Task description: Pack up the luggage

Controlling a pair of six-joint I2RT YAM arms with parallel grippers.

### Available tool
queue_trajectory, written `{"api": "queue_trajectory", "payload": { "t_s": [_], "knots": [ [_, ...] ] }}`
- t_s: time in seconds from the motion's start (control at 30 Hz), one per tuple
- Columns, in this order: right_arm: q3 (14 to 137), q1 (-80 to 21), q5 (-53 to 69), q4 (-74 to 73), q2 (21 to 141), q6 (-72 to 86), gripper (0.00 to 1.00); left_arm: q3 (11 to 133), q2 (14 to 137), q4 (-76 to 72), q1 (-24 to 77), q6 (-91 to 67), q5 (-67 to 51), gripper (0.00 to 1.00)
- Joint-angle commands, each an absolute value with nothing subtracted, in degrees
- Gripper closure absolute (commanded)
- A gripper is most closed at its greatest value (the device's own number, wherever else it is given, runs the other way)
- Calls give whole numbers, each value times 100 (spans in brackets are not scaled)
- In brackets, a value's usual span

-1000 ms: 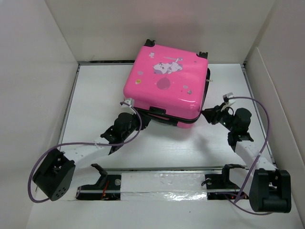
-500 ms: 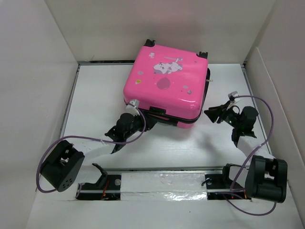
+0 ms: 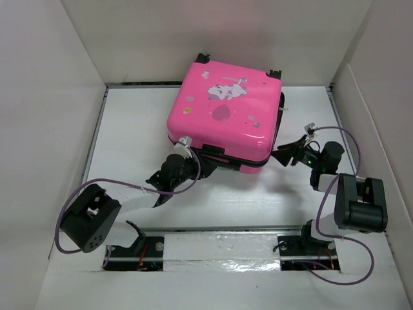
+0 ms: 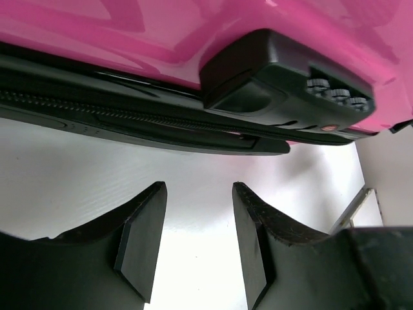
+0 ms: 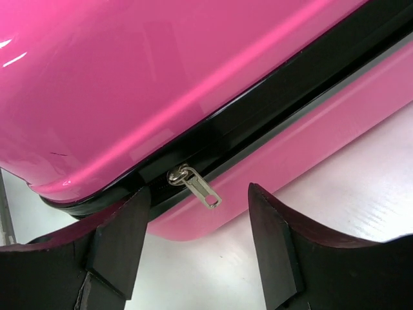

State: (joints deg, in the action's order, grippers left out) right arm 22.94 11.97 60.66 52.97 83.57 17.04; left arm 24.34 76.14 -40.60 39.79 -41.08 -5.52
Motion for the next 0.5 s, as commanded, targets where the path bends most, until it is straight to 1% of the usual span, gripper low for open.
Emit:
{"api": "queue_trajectory", "payload": {
  "t_s": [0.0,0.1,0.13,0.2,0.23,0.3,0.33,0.37,0.47],
  "knots": [
    [2715,1178,6196,5564,8314,1442,32,2531,7699,-4377,3999,-4148,-510,58],
    [2979,1125,6520,5747,8691,1564,36,2549,7752,-4421,3999,-4148,-536,58],
    [2953,1125,6678,5948,8901,1756,41,2540,7769,-4421,3999,-4157,-545,58],
    [2831,1072,6785,6685,9131,2186,47,2531,7770,-4465,3999,-4166,-536,58],
    [2795,1072,6916,7428,9271,2650,51,2531,7761,-4500,3999,-4192,-545,58],
    [2690,1003,7005,8406,9815,3275,52,2514,7770,-4526,3999,-4192,-545,58],
    [2672,1002,7066,9647,10035,4053,55,2522,7778,-4535,3999,-4201,-545,58],
    [2663,1002,7110,10294,10516,4487,58,2531,7778,-4526,3999,-4201,-536,58],
    [2778,774,7155,10380,10801,4518,68,2514,7752,-4535,3999,-4184,-510,58]
  ]
}}
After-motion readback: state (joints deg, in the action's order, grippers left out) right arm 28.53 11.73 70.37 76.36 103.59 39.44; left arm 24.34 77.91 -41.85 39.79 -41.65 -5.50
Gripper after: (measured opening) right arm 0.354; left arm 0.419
